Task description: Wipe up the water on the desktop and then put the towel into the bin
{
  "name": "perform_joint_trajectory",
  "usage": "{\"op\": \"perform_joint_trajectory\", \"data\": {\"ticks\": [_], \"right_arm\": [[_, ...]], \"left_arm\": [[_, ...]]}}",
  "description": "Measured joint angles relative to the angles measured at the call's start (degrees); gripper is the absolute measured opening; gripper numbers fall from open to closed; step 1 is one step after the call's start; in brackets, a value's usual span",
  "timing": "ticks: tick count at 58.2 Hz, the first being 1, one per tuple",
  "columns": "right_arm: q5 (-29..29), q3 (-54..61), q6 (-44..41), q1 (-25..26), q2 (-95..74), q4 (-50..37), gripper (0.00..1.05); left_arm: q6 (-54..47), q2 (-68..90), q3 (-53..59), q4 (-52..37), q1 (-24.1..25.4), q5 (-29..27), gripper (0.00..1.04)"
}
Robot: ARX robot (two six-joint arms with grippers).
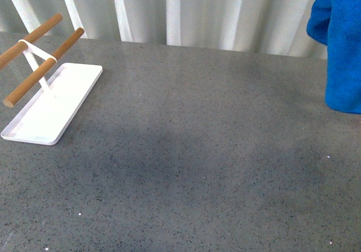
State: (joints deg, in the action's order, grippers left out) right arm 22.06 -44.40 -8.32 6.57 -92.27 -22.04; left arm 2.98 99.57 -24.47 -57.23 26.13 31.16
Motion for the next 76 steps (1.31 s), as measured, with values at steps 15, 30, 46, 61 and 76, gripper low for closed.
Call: {"op": "perform_joint_trajectory", "data": {"ticks": [15, 30, 46, 61, 76], "right_arm": [[-1.01, 0.00, -0.20, -1.44, 0.35, 0.09, 0.03], [-2.97, 0.09, -0.31, -2.82, 0.46, 0.44, 0.03], [-4.46, 1.09, -0.52, -4.33, 0.83, 0.52, 0.03], [-5.66, 3.50, -0.48, -5.33, 4.68, 1.11, 0.03], [-5.77, 3.91, -0.87, -5.31, 8.00, 3.15, 0.03]], "left_arm": [[-1.99, -13.86, 14.73, -18.86, -7.39, -12.87, 0.38], [-2.47, -27.08, 20.61, -10.10, -13.07, -18.95, 0.04], [-2.54, -47.30, 22.36, 8.39, -18.10, -23.54, 0.04], [-2.56, -60.28, 23.17, 19.26, -24.30, -30.53, 0.04], [-2.56, -69.42, 23.19, 27.39, -25.99, -31.06, 0.04]]}}
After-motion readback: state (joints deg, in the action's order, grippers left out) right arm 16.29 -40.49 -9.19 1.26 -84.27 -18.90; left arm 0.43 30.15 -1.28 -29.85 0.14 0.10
